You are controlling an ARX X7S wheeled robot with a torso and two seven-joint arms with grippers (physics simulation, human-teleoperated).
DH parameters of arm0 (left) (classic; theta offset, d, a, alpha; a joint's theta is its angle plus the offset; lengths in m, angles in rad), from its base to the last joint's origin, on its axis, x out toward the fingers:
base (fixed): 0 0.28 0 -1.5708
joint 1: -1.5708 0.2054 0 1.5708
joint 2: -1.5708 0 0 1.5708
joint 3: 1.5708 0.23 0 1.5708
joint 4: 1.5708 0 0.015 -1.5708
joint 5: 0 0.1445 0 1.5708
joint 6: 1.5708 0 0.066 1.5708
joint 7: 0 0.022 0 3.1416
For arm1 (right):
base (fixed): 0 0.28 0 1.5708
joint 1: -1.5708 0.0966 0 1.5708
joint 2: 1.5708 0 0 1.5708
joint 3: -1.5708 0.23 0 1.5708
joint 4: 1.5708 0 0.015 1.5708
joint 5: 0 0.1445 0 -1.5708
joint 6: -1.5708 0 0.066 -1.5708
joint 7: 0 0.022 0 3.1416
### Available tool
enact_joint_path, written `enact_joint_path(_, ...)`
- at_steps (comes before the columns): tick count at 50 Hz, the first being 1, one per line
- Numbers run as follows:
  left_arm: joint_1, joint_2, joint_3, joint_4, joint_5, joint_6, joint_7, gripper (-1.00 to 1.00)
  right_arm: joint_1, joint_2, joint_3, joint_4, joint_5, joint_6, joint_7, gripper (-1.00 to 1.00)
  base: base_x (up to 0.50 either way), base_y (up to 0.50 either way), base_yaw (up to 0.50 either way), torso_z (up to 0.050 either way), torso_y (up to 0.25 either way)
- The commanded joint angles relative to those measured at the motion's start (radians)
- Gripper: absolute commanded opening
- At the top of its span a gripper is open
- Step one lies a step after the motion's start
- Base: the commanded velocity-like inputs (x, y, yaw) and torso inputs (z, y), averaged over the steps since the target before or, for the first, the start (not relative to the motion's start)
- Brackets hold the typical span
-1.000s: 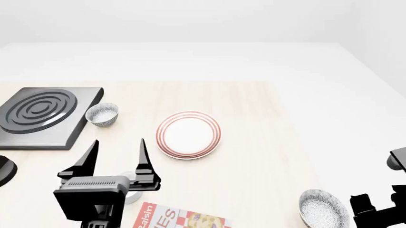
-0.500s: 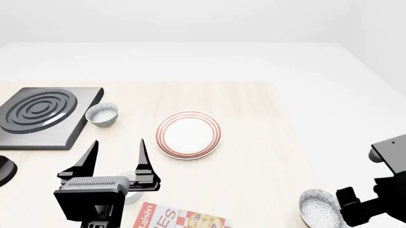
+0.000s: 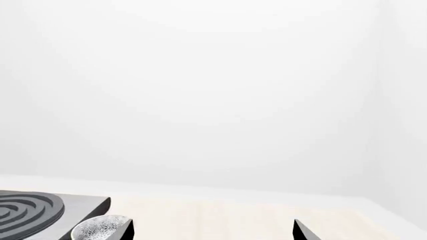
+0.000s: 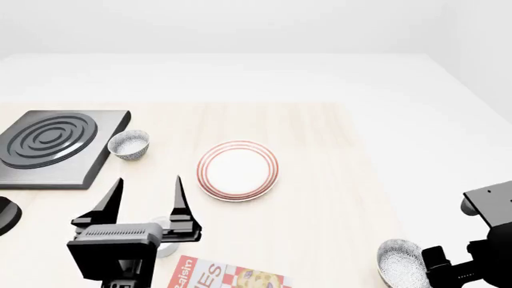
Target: Pick the akita bowl next to the cookies box and place it on the plate.
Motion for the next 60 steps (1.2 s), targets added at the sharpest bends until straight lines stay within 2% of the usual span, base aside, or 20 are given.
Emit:
enact_joint_path(1, -0.005, 0.017, -0.018, -0.002, 0.018, 0.0, 0.012, 1.0, 0.015, -0.061, -0.001, 0.061, -0.041, 0.025, -0.037, 1.0, 0.0, 0.0, 0.0, 0.0, 0.0)
enact_joint_path(26, 0.001, 0.007, -0.01, 0.003, 0.018, 0.004, 0.002, 1.0, -0.017, -0.098, -0.044, 0.142, -0.092, -0.004, -0.071, 1.0, 0.0, 0.0, 0.0, 0.0, 0.0)
enact_joint_path(44, -0.001, 0.0, -0.008, 0.0, 0.011, 0.008, -0.003, 1.0, -0.011, -0.151, -0.125, 0.192, -0.194, -0.024, -0.134, 1.0, 0.0, 0.0, 0.0, 0.0, 0.0)
enact_joint_path(52, 0.0, -0.002, -0.006, 0.002, 0.011, 0.007, -0.008, 1.0, -0.027, -0.149, -0.116, 0.202, -0.206, -0.068, -0.155, 1.0, 0.0, 0.0, 0.0, 0.0, 0.0)
enact_joint_path(53, -0.001, -0.002, -0.006, 0.002, 0.011, 0.007, -0.008, 1.0, -0.03, -0.149, -0.123, 0.194, -0.217, -0.072, -0.158, -1.0, 0.0, 0.0, 0.0, 0.0, 0.0)
enact_joint_path(60, -0.002, -0.006, -0.004, 0.005, 0.009, 0.005, -0.01, 1.0, -0.013, -0.146, -0.138, 0.172, -0.233, -0.059, -0.155, -1.0, 0.0, 0.0, 0.0, 0.0, 0.0)
